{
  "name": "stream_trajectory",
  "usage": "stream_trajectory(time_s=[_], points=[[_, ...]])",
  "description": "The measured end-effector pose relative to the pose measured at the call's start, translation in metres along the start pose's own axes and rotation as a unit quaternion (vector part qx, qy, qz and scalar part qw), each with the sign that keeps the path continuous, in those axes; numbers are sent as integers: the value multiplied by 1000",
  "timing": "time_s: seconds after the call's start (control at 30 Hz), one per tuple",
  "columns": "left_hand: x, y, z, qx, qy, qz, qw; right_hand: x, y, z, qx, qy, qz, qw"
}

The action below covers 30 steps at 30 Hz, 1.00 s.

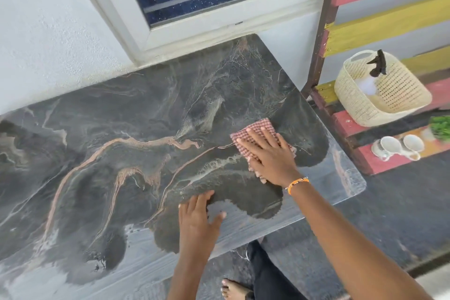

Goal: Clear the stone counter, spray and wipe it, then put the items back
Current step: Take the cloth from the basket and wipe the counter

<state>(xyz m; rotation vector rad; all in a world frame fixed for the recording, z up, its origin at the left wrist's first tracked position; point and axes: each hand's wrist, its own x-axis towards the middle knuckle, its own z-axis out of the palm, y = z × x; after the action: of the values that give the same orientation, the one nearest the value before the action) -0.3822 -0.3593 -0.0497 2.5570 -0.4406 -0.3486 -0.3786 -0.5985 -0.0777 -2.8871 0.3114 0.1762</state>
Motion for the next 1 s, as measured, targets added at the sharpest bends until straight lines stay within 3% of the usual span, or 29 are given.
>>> stream_trajectory(time_s=[0.2, 0.4, 0.57, 0.73, 0.87, 1.0], points=[[-12, 18, 19, 45, -99, 50, 993, -34, 88, -10, 5, 44, 221, 974], [-20, -6, 12, 35, -58, 8, 998, -57, 40, 2, 35, 62, 292, 954], [-22, -31, -8, 15, -29, -49, 998, -54, -43, 17, 37, 45, 192, 980], [-39, -61, -27, 12, 19, -121, 992, -31, -155, 38, 45, -9, 34, 998], [-60, -88, -40, 16, 28, -168, 985, -32, -229, 45, 31, -52, -113, 992], [-83, -113, -58, 9, 38, -204, 978, -25, -240, 32, -36, -40, -181, 982]])
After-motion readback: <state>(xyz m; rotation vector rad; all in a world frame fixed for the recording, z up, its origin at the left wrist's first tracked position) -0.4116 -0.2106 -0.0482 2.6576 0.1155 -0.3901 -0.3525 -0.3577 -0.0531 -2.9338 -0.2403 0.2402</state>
